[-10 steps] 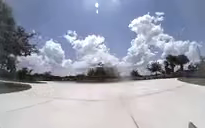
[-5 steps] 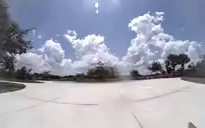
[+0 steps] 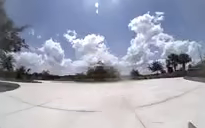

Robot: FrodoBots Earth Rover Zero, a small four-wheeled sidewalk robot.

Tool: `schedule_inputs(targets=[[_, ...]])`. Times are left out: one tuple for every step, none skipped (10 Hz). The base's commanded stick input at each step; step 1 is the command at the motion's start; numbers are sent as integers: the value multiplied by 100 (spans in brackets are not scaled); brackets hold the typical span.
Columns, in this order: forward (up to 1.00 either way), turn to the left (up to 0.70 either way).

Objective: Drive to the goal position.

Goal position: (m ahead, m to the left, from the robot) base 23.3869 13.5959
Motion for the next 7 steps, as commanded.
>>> schedule_inputs(targets=[[85,-1],[85,-1],[85,-1],[85,18],[85,33],[85,33],[85,33]])
